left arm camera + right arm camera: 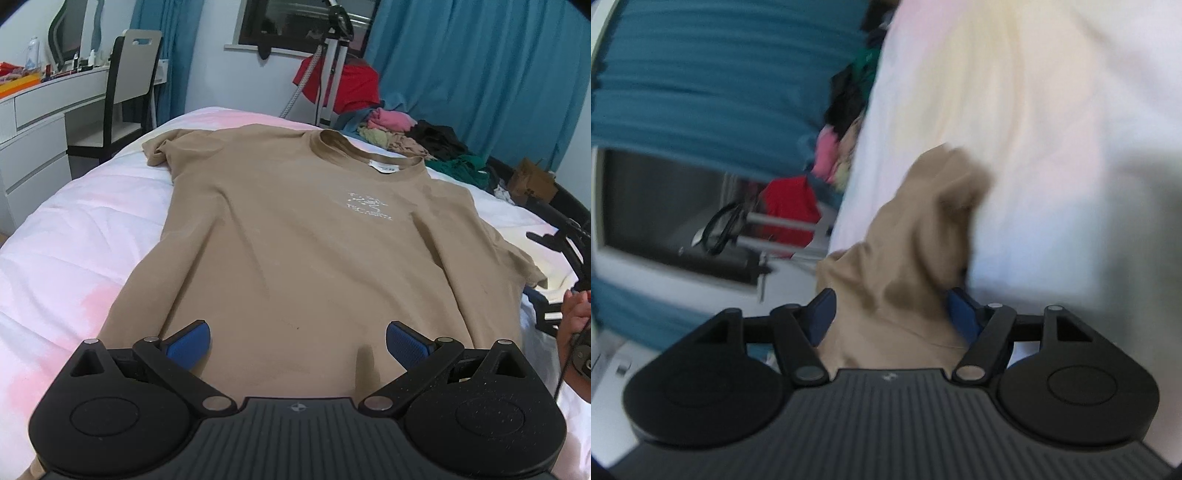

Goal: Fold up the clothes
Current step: 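Grasp the shirt sleeve with the right gripper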

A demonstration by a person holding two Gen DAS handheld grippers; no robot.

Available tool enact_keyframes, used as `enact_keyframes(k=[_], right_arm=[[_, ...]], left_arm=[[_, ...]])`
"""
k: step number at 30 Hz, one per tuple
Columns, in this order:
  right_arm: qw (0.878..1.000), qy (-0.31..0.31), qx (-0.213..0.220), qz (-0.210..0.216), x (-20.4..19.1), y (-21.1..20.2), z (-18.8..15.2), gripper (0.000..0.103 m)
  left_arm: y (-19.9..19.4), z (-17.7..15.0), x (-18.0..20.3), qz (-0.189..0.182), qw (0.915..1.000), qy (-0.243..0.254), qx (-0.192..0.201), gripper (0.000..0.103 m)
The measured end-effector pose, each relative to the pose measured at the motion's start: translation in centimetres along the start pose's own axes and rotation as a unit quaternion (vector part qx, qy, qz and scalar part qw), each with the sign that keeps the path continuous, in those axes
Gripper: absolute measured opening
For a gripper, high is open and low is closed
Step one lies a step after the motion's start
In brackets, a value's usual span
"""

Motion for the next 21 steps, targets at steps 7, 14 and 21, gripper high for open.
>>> enact_keyframes(k=[7, 14, 21], right_arm=[[0.998, -0.020, -0.003, -0.053, 1.2, 2.9, 0.9, 0.067], [0.999, -0.025, 0.031, -0.038, 0.5, 3.2, 0.5, 0.071], [0.991, -0.092, 0.092, 0.029, 0.0, 5.5, 2.6, 0.071]], left_arm=[[1.0, 0.1, -0.1, -0.002, 0.9999, -0.005, -0.012, 0.102], [2.4, -0.4, 0.7, 0.000, 0.9997, 0.007, -0.024, 0.102], [2.1, -0.5, 0.8, 0.000, 0.9998, 0.009, -0.016, 0.102]])
Point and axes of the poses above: each gripper's, at about its wrist camera, not at the fingertips, and y roughly the way its jaws point, x to its right, z to its top, the point moved 2 cm from there along y, roughly the way its jaws point, and after that the axes turned 2 degrees about z, right-handed, at the moved point
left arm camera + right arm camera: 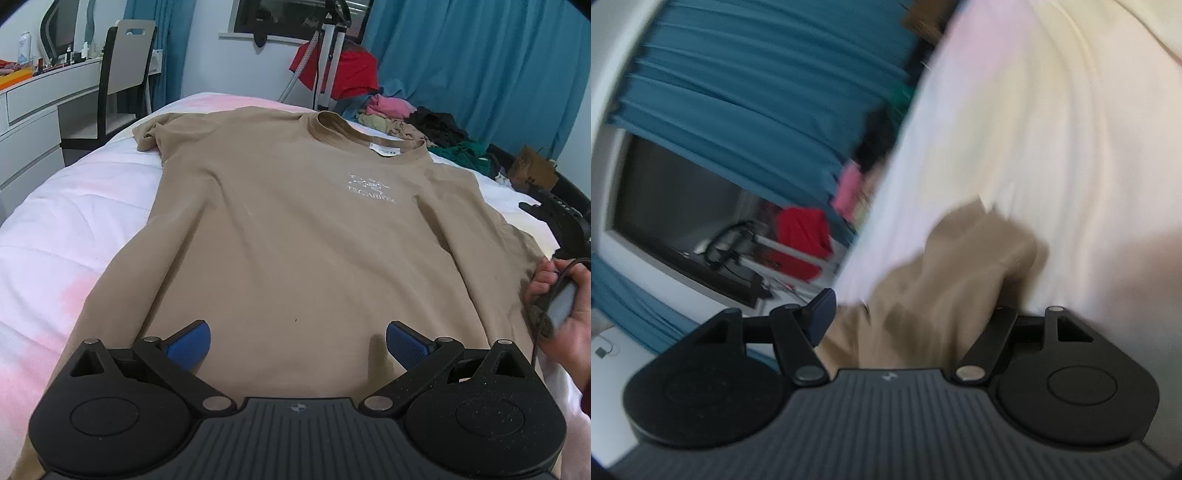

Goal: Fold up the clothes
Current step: 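Grasp the shirt sleeve with the right gripper, then fold the sleeve with the right gripper across the shirt body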

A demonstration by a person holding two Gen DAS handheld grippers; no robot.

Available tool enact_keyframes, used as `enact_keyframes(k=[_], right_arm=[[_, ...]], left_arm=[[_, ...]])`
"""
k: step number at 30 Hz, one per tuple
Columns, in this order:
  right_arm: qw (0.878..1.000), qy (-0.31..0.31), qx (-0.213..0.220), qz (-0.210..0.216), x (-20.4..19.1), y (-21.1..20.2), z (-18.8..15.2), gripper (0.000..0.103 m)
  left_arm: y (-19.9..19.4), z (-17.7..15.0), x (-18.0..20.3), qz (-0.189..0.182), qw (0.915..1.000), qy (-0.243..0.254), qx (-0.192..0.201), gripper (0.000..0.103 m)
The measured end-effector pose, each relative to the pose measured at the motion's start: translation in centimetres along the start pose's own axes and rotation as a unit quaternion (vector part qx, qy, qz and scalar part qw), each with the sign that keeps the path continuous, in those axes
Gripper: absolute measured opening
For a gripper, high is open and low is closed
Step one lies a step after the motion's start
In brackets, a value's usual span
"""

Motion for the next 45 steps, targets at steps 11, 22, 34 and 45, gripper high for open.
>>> enact_keyframes(k=[11, 22, 34, 45], right_arm=[[0.984, -0.144, -0.030, -0.099, -3.2, 3.7, 2.2, 0.008], [0.962, -0.236, 0.024, -0.134, -5.1, 2.7, 7.7, 0.008], [0.845, -0.530, 0.048, -0.049, -20.7, 0.4, -5.3, 0.008], [0.792, -0.598, -0.124, 0.002, -22.1, 7.2, -20.8, 0.020]], left_arm=[[0.8, 0.0, 0.4, 0.012, 0.9995, 0.028, 0.008, 0.102], [0.7, 0.5, -0.6, 0.023, 0.9993, 0.028, 0.012, 0.102], [-2.0, 3.4, -3.7, 0.069, 0.9956, 0.019, 0.061, 0.102], [-3.1, 5.6, -10.6, 0.089, 0.9911, -0.061, 0.079, 0.102]])
Point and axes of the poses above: each gripper's, at about its wrist camera, not at the fingertips, and y roughly the way its jaws point, x to its right, z to its top, the point moved 2 cm from there along y, roughly the way its jaws point, and after that the axes turned 2 degrees about z, right-handed, at the moved point
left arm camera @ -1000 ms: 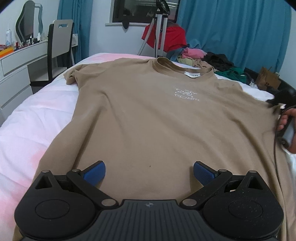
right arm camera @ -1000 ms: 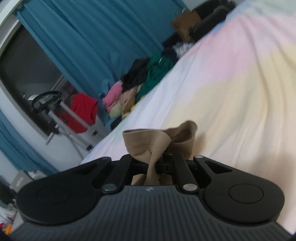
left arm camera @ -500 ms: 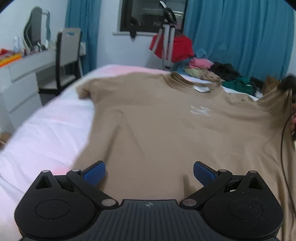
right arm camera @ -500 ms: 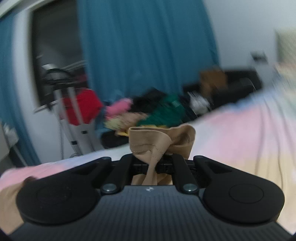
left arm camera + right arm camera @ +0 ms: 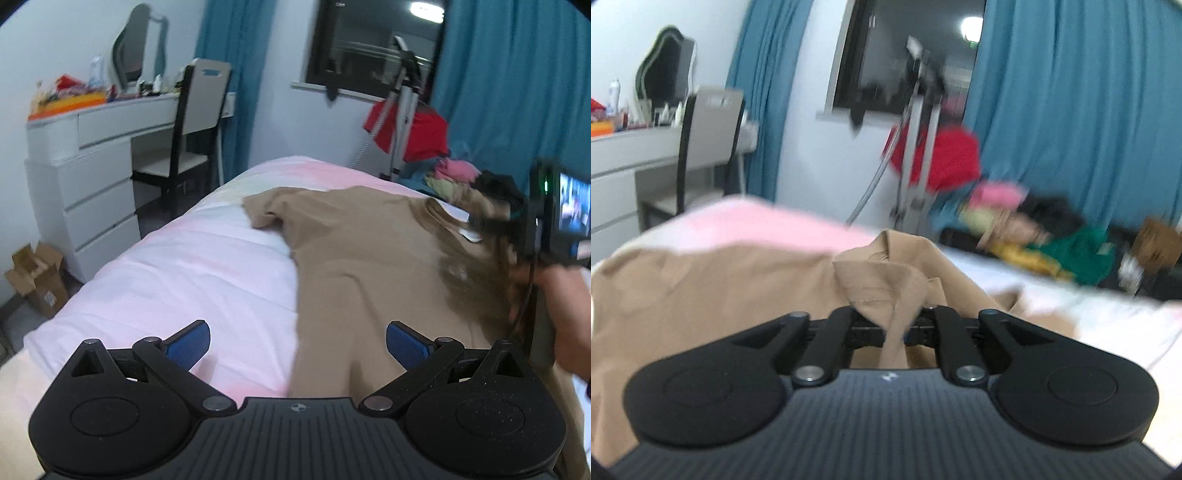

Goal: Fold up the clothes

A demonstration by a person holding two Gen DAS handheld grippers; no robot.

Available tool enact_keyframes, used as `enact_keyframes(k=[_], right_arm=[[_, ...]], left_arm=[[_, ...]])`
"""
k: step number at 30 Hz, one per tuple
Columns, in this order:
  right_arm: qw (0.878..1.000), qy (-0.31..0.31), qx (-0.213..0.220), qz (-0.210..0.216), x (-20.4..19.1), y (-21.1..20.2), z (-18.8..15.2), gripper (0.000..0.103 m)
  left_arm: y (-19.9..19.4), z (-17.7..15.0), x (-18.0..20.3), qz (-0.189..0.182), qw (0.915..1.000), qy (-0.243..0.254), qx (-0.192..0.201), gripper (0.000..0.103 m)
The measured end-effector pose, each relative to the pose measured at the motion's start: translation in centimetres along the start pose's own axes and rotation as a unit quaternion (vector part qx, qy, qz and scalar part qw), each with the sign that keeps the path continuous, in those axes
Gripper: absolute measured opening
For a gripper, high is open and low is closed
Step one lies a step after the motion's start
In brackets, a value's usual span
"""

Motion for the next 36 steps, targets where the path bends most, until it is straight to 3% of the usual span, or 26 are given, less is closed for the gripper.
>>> enact_keyframes(k=[1, 2, 3, 4, 10, 15, 22, 27, 30, 32, 34, 36], right_arm=[[1.000, 0.014, -0.020, 0.019, 0.2, 0.8, -0.4, 0.046], [0.998, 0.028, -0.037, 0.037, 0.4, 1.4, -0.8, 0.079], [0.997, 0.039, -0.037, 0.053, 0.5, 1.1, -1.0, 0.091], [0.996, 0.050, -0.037, 0.067, 0.6, 0.7, -1.2, 0.094], [0.992, 0.104, -0.010, 0.075, 1.9, -5.1, -0.2, 0.094], [0.987, 0.141, 0.012, 0.082, 3.1, -14.0, -0.3, 0.094], [0.974, 0.210, 0.017, 0.086, 4.9, -29.4, -4.0, 0.094], [0.959, 0.270, 0.064, 0.064, 7.8, -36.8, -7.3, 0.094], [0.950, 0.301, 0.072, 0.053, 9.9, -38.9, -9.1, 0.094], [0.945, 0.314, 0.071, 0.049, 11.1, -39.4, -9.7, 0.094], [0.940, 0.327, 0.080, 0.049, 12.1, -39.8, -9.9, 0.094], [0.936, 0.336, 0.090, 0.054, 13.0, -40.1, -10.1, 0.094]], left_arm=[[0.3, 0.0, -0.3, -0.001, 1.0000, -0.006, -0.004, 0.102], [0.6, 0.0, -0.6, -0.002, 0.9999, -0.012, -0.008, 0.102], [0.9, -0.1, -0.7, -0.006, 0.9998, -0.016, -0.014, 0.102], [1.2, -0.1, -0.7, -0.012, 0.9996, -0.018, -0.019, 0.102], [1.2, -0.9, 0.7, -0.034, 0.9992, 0.000, -0.021, 0.102], [-0.3, -1.1, 2.1, -0.047, 0.9988, 0.016, -0.003, 0.102], [-3.6, -2.5, 4.7, -0.085, 0.9954, 0.045, 0.000, 0.102], [-7.9, -4.6, 7.3, -0.145, 0.9877, 0.057, -0.012, 0.100], [-10.3, -6.1, 9.1, -0.211, 0.9756, 0.044, -0.042, 0.099], [-11.5, -7.3, 10.7, -0.259, 0.9626, 0.039, -0.069, 0.096], [-12.3, -8.6, 12.4, -0.312, 0.9440, 0.032, -0.101, 0.094], [-12.4, -10.0, 14.0, -0.369, 0.9192, 0.021, -0.137, 0.089]])
Point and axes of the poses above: each gripper's, at about its wrist camera, not at the fingertips, and y roughly the way its jaws point, x to its right, z to its top, the point moved 2 cm from there along y, roughly the way its jaws point, and after that the axes turned 2 degrees about z, right-handed, at the moved point
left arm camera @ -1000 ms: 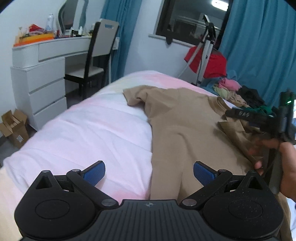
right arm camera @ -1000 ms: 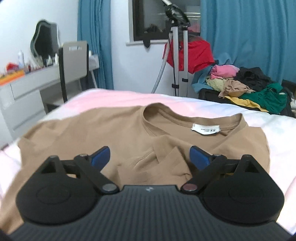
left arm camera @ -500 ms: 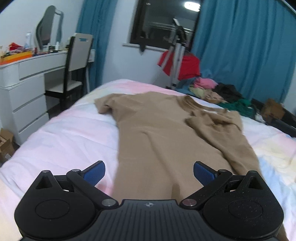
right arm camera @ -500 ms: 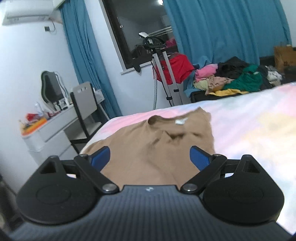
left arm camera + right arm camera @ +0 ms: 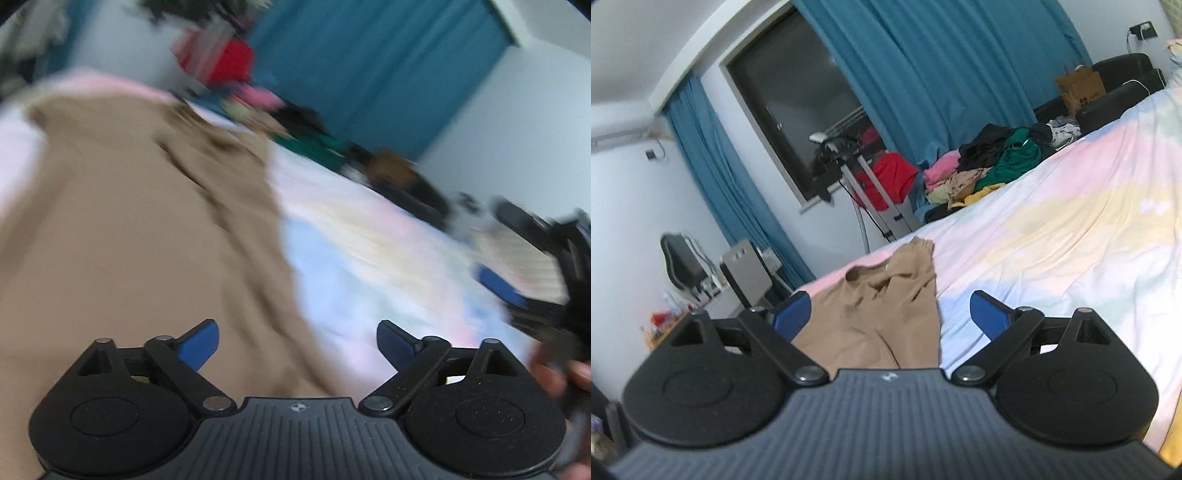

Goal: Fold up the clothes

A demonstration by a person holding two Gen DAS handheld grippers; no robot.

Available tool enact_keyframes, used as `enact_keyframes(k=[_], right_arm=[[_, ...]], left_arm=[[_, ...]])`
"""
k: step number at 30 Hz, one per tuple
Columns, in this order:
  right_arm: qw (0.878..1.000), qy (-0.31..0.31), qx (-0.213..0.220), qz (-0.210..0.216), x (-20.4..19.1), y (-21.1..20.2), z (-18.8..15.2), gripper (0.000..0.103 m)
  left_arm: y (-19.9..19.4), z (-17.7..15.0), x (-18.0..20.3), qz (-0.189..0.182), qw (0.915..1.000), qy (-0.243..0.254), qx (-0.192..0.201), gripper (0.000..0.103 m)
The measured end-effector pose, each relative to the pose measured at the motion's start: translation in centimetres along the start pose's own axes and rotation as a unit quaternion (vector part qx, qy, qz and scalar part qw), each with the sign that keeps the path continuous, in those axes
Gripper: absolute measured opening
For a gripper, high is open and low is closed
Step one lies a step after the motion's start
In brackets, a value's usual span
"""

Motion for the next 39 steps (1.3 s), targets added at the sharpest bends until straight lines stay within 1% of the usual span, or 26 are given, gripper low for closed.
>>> enact_keyframes(k=[2, 3, 4, 5, 7, 8, 9, 11, 13, 15, 16, 17, 18, 19, 21, 23, 24, 25, 28, 31, 33, 35, 36, 37, 38, 39], right_arm=[[1.000, 0.003, 0.004, 0.006, 0.6, -0.1, 0.2, 0.094], [1.000, 0.008, 0.003, 0.006, 1.0, 0.0, 0.3, 0.094], [1.000, 0.012, 0.002, 0.006, 1.3, 0.1, 0.3, 0.094], [1.000, 0.018, 0.001, 0.007, 1.7, 0.2, 0.4, 0.094], [0.999, 0.040, -0.006, 0.011, 2.6, 0.5, 0.4, 0.094], [0.999, 0.051, -0.010, 0.014, 3.0, 0.6, 0.4, 0.094], [0.998, 0.060, -0.015, 0.016, 3.4, 0.8, 0.3, 0.094], [0.997, 0.070, -0.028, 0.021, 3.7, 1.3, 0.1, 0.094], [0.996, 0.071, -0.042, 0.025, 3.7, 1.8, -0.2, 0.094], [0.996, 0.069, -0.056, 0.026, 3.6, 2.4, -0.5, 0.094], [0.995, 0.068, -0.062, 0.026, 3.6, 2.6, -0.7, 0.094], [0.995, 0.068, -0.066, 0.026, 3.6, 2.9, -0.8, 0.094], [0.995, 0.069, -0.070, 0.025, 3.5, 3.1, -0.9, 0.094], [0.995, 0.070, -0.073, 0.025, 3.5, 3.3, -1.0, 0.094], [0.994, 0.074, -0.077, 0.023, 3.7, 3.4, -1.1, 0.094], [0.994, 0.079, -0.079, 0.019, 3.9, 3.4, -1.1, 0.094], [0.993, 0.081, -0.079, 0.018, 3.9, 3.4, -1.1, 0.094], [0.993, 0.082, -0.078, 0.018, 4.0, 3.3, -1.1, 0.094], [0.993, 0.087, -0.077, 0.017, 4.1, 3.0, -1.1, 0.094], [0.993, 0.089, -0.077, 0.017, 4.2, 3.0, -1.1, 0.094], [0.993, 0.091, -0.079, 0.015, 4.2, 3.1, -1.1, 0.094], [0.992, 0.093, -0.081, 0.011, 4.2, 3.1, -1.1, 0.094], [0.992, 0.095, -0.082, 0.010, 4.3, 3.2, -1.1, 0.094], [0.992, 0.096, -0.082, 0.011, 4.3, 3.2, -1.1, 0.094], [0.992, 0.096, -0.083, 0.011, 4.2, 3.1, -1.1, 0.094], [0.992, 0.092, -0.083, 0.010, 4.1, 3.1, -1.1, 0.094]], left_arm=[[1.3, -1.2, 0.7, -0.045, 0.9986, -0.007, -0.028, 0.077], [2.0, -1.8, 0.9, -0.064, 0.9970, -0.010, -0.042, 0.075], [2.7, -2.4, 1.0, -0.078, 0.9953, -0.012, -0.056, 0.069], [3.4, -2.9, 1.0, -0.090, 0.9934, -0.015, -0.069, 0.062], [4.6, -3.8, 0.9, -0.099, 0.9906, -0.017, -0.093, 0.052], [5.2, -4.2, 0.7, -0.101, 0.9893, -0.017, -0.104, 0.051], [5.8, -4.5, 0.5, -0.095, 0.9887, -0.016, -0.114, 0.051], [6.9, -4.9, 0.0, -0.074, 0.9883, -0.016, -0.133, 0.051], [7.9, -5.1, -0.7, -0.068, 0.9876, -0.019, -0.140, 0.052], [8.4, -5.0, -1.1, -0.073, 0.9865, -0.025, -0.145, 0.052], [8.6, -5.0, -1.2, -0.073, 0.9867, -0.024, -0.143, 0.046], [8.8, -4.9, -1.3, -0.070, 0.9873, -0.022, -0.141, 0.032], [9.0, -4.8, -1.4, -0.062, 0.9877, -0.021, -0.142, 0.020], [9.1, -4.8, -1.5, -0.056, 0.9878, -0.021, -0.144, 0.001], [9.0, -4.7, -2.0, -0.054, 0.9871, -0.034, -0.147, 0.002], [7.7, -4.6, -1.9, -0.069, 0.9857, -0.048, -0.146, 0.002], [7.0, -4.3, -1.8, -0.077, 0.9850, -0.054, -0.145, 0.002], [6.2, -3.9, -1.4, -0.091, 0.9840, -0.056, -0.143, 0.000], [3.9, -2.7, -0.4, -0.128, 0.9808, -0.060, -0.135, 0.000], [2.0, -1.7, 0.0, -0.148, 0.9799, -0.060, -0.120, 0.000], [1.4, -1.7, -0.4, -0.143, 0.9818, -0.055, -0.111, 0.000], [1.8, -2.2, -0.6, -0.124, 0.9844, -0.048, -0.116, 0.000], [2.4, -2.5, -0.3, -0.118, 0.9841, -0.049, -0.123, 0.000], [2.9, -2.9, -0.1, -0.116, 0.9832, -0.049, -0.132, 0.004], [3.5, -3.3, 0.1, -0.112, 0.9826, -0.048, -0.140, 0.010], [4.5, -3.5, 0.4, -0.100, 0.9834, -0.041, -0.145, 0.013]])
Point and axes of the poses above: each gripper's, at about its wrist camera, not at the fingertips, and y roughly the way its jaws point, x to its right, z to its top, the point moved 2 cm from there along y, roughly the way its jaws point, and after that the axes turned 2 degrees about z, right-handed, at the moved point
